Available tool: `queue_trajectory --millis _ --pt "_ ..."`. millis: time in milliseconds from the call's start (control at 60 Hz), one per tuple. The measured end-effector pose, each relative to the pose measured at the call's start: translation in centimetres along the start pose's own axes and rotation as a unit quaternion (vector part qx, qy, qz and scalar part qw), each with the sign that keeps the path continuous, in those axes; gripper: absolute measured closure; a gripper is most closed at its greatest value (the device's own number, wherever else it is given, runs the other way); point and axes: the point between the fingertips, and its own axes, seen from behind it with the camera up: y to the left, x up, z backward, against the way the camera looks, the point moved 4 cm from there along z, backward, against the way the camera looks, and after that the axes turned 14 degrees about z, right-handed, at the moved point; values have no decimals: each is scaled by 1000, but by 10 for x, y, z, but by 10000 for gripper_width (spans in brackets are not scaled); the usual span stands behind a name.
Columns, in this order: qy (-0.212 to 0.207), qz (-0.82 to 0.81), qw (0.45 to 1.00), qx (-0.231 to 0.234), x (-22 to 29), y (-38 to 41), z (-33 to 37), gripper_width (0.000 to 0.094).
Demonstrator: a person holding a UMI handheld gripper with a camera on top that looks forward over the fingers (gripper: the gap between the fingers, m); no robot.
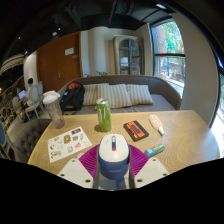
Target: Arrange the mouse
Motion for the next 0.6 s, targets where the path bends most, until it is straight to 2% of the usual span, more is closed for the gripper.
queue_trajectory --millis 83,250,283,350,433,483,533,600 --pt "47 8 999 -1 -52 22 -21 536" --pt "116 17 993 -3 -108 35 -35 503" --pt "103 19 995 -6 -107 35 -35 480" --pt "102 20 995 -6 -109 33 -36 439" --pt "130 1 991 5 -112 34 -34 390" --pt "143 -14 990 5 -111 31 -25 322" --pt "122 -10 992 5 -100 28 -14 217" --pt "117 10 993 13 -95 23 7 75"
